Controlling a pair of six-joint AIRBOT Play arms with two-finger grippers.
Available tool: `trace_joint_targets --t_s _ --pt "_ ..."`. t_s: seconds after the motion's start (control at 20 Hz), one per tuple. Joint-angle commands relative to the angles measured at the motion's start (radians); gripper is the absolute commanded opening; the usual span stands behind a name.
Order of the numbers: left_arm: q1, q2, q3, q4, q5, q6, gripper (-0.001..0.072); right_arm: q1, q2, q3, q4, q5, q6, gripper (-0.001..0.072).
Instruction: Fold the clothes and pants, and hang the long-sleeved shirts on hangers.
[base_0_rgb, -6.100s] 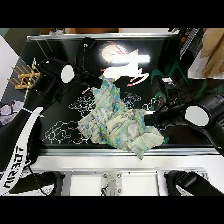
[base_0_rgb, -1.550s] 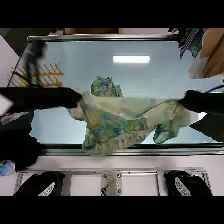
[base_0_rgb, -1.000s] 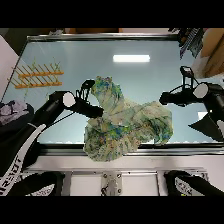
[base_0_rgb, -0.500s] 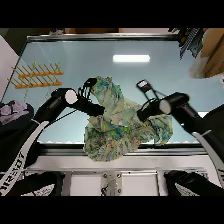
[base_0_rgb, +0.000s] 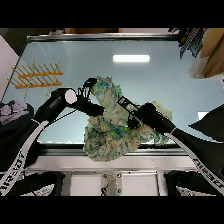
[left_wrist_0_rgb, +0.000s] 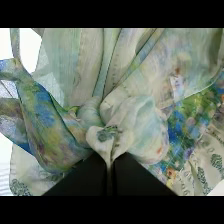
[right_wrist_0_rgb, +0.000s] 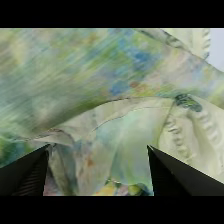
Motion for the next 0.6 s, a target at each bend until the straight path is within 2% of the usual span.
trace_joint_targets --t_s 0.0,0.2,0.25,0.3,0.35,0.45,0.5,0.55 --pt "0.001 0.0 0.001 0.0 -0.007 -0.001 0.0012 0.007 -0.015 -0.001 -0.097 -0.015 0.045 0.0649" --pt "0.001 0.0 0.001 0.0 -0.007 -0.001 0.0012 0.0 -0.03 -0.001 -0.098 -0.091 0.109 0.0647" --pt "0.001 0.0 0.001 0.0 -0.008 -0.001 0.0012 0.0 -0.039 -0.001 -0.098 -0.104 0.131 0.0549" --pt "0.001 0.0 0.001 0.0 -0.008 -0.001 0.0012 0.0 -0.048 -0.001 -0.098 -0.108 0.134 0.0321" --pt "0.001 0.0 0.001 0.0 -0.009 -0.001 0.0012 0.0 -0.056 -0.001 -0.097 -0.108 0.134 0.025" --pt "0.001 0.0 0.001 0.001 -0.015 -0.001 0.0012 0.0 -0.064 -0.001 -0.095 -0.107 0.135 0.0245" --pt "0.001 0.0 0.001 0.001 -0.015 -0.001 0.0012 0.0 -0.063 0.001 -0.095 -0.107 0.135 0.0182" --pt "0.001 0.0 0.001 0.001 -0.014 -0.001 0.0012 0.0 -0.057 0.008 -0.096 -0.107 0.147 0.0008"
